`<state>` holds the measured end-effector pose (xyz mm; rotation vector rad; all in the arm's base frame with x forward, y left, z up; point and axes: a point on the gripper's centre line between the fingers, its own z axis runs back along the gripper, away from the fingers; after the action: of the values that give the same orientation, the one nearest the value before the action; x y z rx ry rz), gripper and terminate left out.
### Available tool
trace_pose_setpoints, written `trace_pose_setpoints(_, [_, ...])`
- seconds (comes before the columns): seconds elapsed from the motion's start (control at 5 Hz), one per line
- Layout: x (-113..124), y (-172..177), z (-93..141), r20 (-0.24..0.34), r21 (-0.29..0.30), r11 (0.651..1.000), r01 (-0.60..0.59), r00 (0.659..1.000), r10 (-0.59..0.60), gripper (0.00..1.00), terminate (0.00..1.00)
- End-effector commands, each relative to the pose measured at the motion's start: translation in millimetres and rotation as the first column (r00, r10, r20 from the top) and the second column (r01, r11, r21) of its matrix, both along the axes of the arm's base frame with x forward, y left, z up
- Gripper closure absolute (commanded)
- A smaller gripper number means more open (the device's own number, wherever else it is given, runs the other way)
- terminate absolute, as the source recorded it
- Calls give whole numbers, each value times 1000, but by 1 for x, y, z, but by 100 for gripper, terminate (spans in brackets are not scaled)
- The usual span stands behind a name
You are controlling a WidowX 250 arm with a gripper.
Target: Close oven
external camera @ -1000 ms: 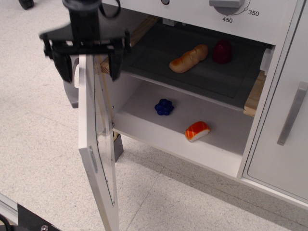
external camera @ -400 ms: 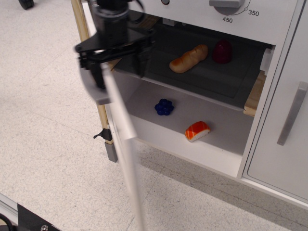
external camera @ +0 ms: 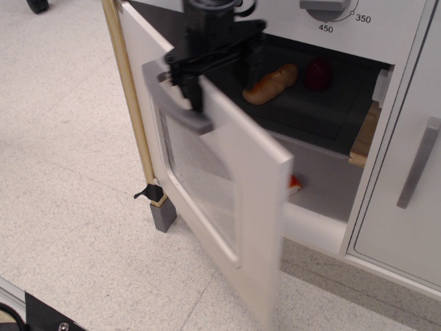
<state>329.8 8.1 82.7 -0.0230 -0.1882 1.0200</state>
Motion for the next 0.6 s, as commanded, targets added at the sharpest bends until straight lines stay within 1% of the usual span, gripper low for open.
trace_pose_setpoints(0.0, [24,-36,1,32,-5,999,-34,999,34,0,0])
trace_pose_setpoints(0.2, [10,-33,8,37,-13,1000,-11,999,12,0,0])
trace_pose_setpoints(0.4, [-8,-31,25,50,-16,999,35,998,-34,0,0])
